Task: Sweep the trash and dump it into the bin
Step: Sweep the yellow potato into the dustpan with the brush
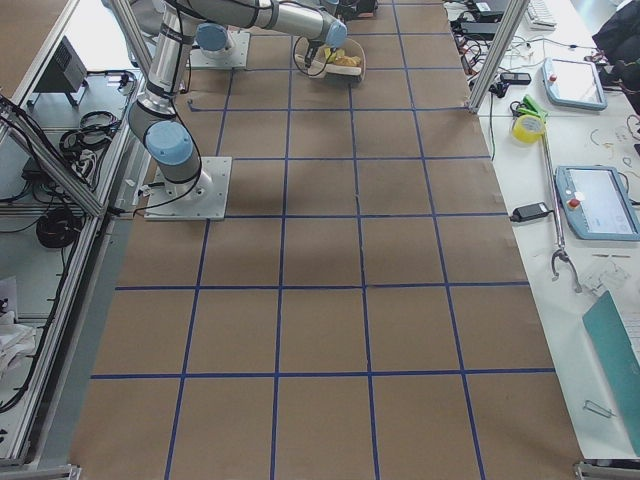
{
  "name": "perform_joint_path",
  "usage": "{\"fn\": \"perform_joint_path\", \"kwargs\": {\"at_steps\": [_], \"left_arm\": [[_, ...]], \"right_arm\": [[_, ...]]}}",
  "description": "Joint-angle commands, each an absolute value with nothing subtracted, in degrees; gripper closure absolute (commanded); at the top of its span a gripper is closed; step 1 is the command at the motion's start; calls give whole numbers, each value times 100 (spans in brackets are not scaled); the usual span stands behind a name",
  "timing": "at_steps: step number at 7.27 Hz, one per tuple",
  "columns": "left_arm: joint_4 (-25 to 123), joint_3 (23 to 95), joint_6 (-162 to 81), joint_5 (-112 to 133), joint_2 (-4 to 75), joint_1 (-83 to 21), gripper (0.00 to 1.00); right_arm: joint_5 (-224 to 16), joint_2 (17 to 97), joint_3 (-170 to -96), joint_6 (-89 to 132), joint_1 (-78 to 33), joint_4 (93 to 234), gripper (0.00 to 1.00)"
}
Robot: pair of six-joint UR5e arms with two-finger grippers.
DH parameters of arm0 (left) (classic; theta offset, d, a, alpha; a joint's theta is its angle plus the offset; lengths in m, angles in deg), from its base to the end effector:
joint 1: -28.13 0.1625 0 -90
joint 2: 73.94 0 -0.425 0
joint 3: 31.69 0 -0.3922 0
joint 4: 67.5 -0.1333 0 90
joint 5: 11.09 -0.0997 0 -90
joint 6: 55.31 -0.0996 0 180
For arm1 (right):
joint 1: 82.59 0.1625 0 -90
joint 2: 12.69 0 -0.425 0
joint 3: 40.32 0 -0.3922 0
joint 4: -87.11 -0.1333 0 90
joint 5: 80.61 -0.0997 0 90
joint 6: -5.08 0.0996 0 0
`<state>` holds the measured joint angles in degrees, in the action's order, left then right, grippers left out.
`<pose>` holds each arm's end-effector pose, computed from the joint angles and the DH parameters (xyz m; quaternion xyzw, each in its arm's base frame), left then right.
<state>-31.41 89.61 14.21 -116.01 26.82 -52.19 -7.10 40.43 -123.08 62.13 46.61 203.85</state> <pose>-0.0241 -0.4990 0.2436 -0.6390 0.7514 -0.1531 0.0609 0.5617 -0.4331 0.2081 0.1571 0.9768 0.1235 0.0770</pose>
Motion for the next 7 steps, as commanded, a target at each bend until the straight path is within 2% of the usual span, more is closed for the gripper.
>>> {"fn": "perform_joint_path", "kwargs": {"at_steps": [1,7], "left_arm": [[-3138,8960,1421,-11594,2678,-5220,100],[-3147,8951,1421,-11585,2687,-5229,100]], "right_arm": [[-740,4004,-12197,5854,4661,20401,88],[-1,4215,-12293,5096,4599,19505,87]]}}
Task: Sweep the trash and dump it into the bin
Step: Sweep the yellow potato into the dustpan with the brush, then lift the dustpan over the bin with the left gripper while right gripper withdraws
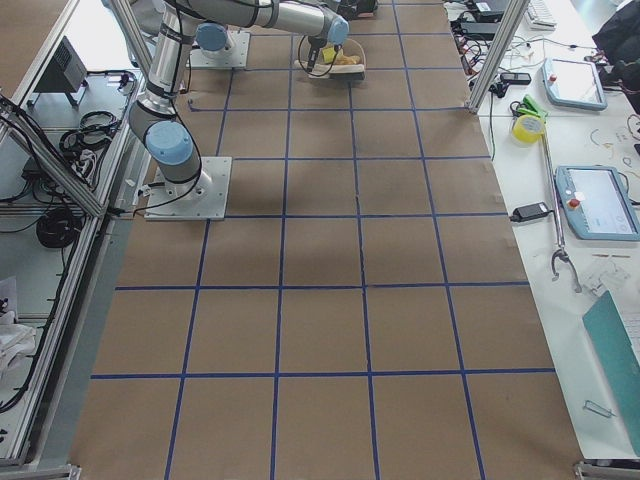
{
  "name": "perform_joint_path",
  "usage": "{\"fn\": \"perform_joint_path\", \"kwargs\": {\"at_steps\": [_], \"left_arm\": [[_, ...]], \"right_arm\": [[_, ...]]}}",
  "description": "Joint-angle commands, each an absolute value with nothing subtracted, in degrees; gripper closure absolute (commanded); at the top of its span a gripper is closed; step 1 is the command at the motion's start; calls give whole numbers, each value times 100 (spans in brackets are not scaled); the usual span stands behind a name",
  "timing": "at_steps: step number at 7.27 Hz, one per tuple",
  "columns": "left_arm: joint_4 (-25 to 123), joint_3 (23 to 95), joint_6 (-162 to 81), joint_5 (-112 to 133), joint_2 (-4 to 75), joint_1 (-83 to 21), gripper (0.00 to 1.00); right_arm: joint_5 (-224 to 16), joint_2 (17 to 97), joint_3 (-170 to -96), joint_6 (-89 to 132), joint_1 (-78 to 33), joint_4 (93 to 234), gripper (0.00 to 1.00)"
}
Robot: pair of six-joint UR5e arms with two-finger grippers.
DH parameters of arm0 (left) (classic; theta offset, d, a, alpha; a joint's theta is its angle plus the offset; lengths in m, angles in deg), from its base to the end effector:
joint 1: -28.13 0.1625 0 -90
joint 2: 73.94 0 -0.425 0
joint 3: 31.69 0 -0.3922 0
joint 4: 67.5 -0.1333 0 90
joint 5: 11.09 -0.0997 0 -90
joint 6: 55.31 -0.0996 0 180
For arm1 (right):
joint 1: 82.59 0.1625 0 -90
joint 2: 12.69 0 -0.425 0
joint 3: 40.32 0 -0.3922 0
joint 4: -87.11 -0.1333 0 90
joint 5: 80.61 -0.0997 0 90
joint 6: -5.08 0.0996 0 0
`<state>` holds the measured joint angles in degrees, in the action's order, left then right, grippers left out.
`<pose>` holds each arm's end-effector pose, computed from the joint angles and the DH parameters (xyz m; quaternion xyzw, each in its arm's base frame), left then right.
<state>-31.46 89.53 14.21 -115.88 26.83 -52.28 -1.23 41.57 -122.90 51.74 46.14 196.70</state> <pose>-0.0250 -0.4996 0.2441 -0.6384 0.7519 -0.1535 0.0593 0.5420 -0.4334 0.2095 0.0757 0.9900 0.1183 0.0164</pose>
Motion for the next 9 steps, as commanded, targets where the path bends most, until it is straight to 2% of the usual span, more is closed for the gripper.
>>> {"fn": "perform_joint_path", "kwargs": {"at_steps": [1,4,5,7,9], "left_arm": [[-3147,8951,1421,-11585,2687,-5229,100],[-3147,8934,1421,-11419,2704,-5229,100],[-3147,8934,1421,-11418,2704,-5229,100],[-3147,8925,1421,-11418,2704,-5229,100],[-2990,8751,1421,-11140,2669,-5220,100]], "right_arm": [[-1,4215,-12302,5096,4599,19504,87],[43,4276,-12346,4991,4486,19320,87],[434,4616,-12390,4721,4276,19032,87],[509,5310,-12565,3494,3286,18163,87],[831,5568,-12680,2089,2153,17582,87]]}}
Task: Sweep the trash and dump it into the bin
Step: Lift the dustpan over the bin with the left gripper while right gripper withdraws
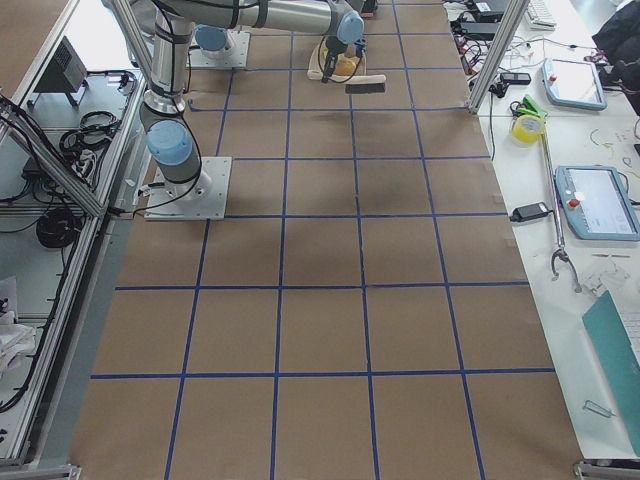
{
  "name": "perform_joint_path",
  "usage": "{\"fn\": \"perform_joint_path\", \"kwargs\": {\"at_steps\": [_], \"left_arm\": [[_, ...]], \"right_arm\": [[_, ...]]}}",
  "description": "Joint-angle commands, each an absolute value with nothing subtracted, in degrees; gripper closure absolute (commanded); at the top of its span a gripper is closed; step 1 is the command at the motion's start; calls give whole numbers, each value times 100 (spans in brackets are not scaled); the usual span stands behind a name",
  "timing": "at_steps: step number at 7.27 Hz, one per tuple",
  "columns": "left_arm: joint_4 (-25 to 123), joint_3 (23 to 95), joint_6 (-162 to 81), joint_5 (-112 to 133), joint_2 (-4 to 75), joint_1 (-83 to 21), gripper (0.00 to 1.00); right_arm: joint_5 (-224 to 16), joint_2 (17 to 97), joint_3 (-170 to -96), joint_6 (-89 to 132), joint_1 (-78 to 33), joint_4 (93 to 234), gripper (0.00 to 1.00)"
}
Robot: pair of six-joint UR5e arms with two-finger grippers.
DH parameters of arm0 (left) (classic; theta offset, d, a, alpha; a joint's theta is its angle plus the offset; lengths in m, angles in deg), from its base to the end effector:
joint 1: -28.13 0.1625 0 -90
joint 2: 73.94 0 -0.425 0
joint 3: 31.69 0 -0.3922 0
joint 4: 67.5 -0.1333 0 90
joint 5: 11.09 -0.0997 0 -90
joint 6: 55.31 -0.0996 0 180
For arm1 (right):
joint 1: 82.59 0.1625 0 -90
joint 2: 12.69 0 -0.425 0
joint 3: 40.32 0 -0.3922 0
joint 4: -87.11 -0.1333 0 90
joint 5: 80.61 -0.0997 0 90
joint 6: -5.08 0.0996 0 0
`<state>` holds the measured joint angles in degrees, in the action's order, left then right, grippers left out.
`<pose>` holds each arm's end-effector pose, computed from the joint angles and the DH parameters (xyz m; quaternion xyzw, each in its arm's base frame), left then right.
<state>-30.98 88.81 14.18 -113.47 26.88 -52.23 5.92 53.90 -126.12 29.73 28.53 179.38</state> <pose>-0.0279 -0.5041 0.2469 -0.6385 0.7548 -0.1447 0.0404 0.3482 -0.5147 0.2993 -0.0349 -0.9880 -0.1473 0.0297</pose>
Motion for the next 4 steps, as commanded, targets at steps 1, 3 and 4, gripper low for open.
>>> {"fn": "perform_joint_path", "kwargs": {"at_steps": [1,3,4], "left_arm": [[-2362,8366,1448,-10737,2661,-5211,100],[-494,7086,1623,-10505,2652,-5159,100],[143,6609,1571,-10487,2660,-4967,100]], "right_arm": [[1104,5560,-12697,1533,1547,17571,87],[1221,5516,-12698,687,386,17623,87],[1403,5481,-12698,92,-11,17702,87]]}}
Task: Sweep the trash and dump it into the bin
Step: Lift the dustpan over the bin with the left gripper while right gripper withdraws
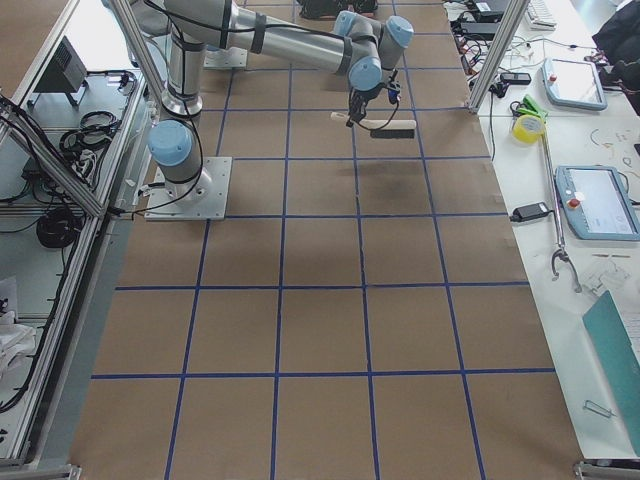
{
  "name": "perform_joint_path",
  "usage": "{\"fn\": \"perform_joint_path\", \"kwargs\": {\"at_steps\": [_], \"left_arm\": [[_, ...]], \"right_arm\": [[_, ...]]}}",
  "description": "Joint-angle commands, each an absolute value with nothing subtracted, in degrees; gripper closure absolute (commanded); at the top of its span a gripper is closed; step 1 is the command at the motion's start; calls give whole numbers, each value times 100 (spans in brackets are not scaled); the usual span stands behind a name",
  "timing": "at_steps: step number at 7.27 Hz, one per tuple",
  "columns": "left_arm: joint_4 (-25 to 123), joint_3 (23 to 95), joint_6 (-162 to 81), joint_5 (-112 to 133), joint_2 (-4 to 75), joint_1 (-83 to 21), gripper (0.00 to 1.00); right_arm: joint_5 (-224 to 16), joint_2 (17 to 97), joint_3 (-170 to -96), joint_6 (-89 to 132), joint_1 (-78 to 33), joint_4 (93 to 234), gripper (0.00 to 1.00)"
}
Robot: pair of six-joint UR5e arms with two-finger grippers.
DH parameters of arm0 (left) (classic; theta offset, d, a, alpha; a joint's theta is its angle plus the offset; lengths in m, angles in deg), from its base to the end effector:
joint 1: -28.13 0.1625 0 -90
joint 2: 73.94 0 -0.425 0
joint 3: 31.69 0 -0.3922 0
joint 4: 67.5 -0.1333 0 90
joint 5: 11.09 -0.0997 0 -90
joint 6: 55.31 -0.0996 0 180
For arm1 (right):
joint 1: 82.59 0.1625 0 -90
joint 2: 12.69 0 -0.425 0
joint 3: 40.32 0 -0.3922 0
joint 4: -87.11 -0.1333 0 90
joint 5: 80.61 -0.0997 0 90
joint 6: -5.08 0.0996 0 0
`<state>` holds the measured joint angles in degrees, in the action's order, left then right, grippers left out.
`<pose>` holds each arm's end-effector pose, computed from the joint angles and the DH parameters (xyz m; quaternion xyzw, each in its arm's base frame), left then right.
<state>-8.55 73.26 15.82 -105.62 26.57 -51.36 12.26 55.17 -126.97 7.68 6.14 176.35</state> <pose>-0.0247 -0.5543 0.3227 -0.6539 0.7540 -0.0620 0.0095 0.1152 -0.5948 0.3027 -0.0290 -0.9848 -0.1694 0.0266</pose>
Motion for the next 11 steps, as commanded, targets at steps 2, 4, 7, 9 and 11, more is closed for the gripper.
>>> {"fn": "perform_joint_path", "kwargs": {"at_steps": [2,4,7,9,11], "left_arm": [[351,6298,1074,-10074,2713,-4318,100],[325,6131,-30,-10108,2722,-3607,100],[351,5726,-1676,-10108,2889,-2560,100],[334,5516,-2661,-10117,2976,-1944,100],[264,5209,-3487,-10144,3213,-1469,100]], "right_arm": [[1677,5280,-12689,-972,-627,18122,87],[1686,5121,-12706,-1459,-1103,18247,87],[1783,4813,-12776,-1461,-1289,18221,87],[1783,4839,-12926,-1469,-1289,18247,81],[1783,4813,-12935,-1487,-1289,18414,52]]}}
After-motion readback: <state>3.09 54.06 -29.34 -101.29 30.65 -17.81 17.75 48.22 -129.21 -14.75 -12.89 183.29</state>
